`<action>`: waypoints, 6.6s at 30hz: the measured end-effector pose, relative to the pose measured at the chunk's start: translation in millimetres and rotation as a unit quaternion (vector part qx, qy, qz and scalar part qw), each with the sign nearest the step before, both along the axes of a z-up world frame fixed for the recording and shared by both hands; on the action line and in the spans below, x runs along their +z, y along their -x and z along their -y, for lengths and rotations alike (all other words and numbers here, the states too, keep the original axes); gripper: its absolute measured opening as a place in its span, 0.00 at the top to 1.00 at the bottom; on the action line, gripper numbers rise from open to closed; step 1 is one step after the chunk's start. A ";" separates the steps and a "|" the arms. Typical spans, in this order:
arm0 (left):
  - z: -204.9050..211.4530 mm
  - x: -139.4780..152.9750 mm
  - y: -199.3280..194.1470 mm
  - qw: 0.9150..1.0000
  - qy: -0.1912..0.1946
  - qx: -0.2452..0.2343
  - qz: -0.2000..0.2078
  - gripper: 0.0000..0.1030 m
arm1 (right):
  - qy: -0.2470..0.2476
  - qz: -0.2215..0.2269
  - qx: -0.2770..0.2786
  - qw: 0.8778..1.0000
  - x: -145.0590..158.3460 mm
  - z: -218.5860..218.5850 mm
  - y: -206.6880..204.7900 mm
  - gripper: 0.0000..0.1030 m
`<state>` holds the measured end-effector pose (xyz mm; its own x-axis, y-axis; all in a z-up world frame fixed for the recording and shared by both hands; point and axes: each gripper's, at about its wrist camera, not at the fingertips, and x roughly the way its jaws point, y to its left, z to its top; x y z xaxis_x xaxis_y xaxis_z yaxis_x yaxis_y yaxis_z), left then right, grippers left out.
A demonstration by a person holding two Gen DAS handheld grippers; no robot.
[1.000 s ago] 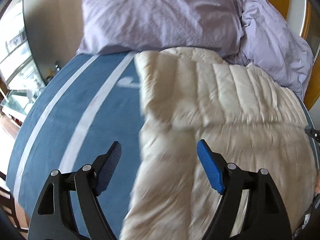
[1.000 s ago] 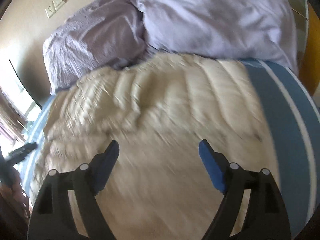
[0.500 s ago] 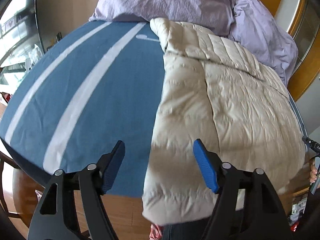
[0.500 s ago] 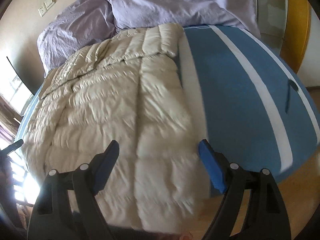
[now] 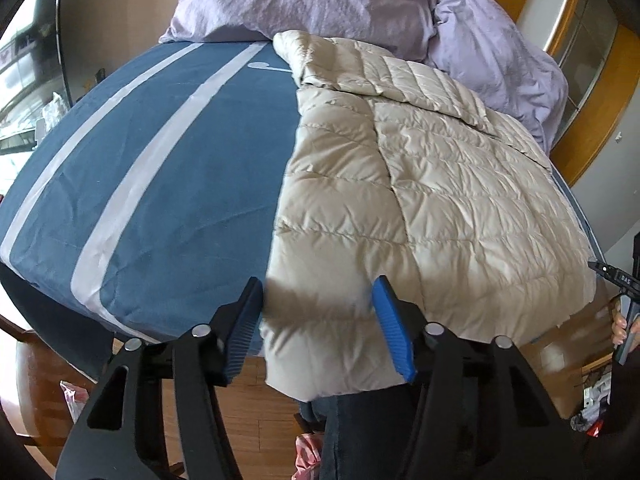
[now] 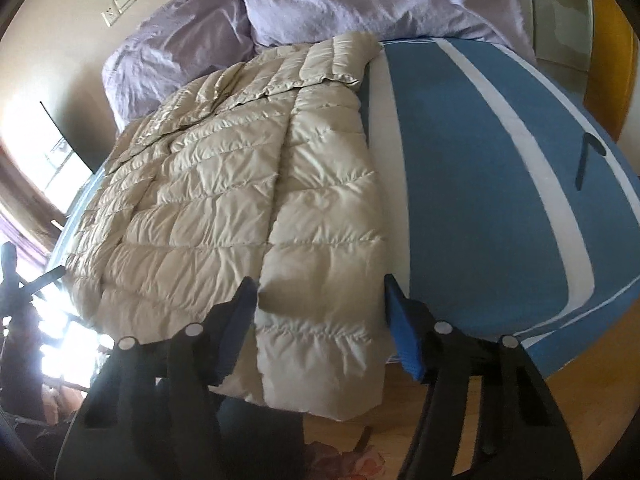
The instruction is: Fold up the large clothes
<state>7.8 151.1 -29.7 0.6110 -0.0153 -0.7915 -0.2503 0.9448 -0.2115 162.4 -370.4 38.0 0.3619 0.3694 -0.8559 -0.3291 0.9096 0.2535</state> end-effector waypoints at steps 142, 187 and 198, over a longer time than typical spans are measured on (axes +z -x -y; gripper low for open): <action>12.6 40.6 -268.5 0.998 -0.063 0.008 0.010 0.31 | 0.015 0.104 -0.005 0.994 11.2 -151.4 -201.1 0.67; -63.6 -5.8 -383.9 0.981 -0.135 0.138 -0.013 0.14 | 0.140 0.088 -0.101 0.981 -60.5 -179.7 -345.6 0.15; -72.6 -15.6 -390.4 0.982 -0.124 0.139 -0.033 0.07 | 0.130 0.081 -0.103 0.983 -62.4 -176.2 -349.1 0.12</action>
<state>398.1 223.7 -45.2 0.5111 0.3438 -0.7878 -0.5117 0.8581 0.0426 511.6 -194.2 -24.4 0.5454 0.0497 -0.8367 -0.1474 0.9884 -0.0374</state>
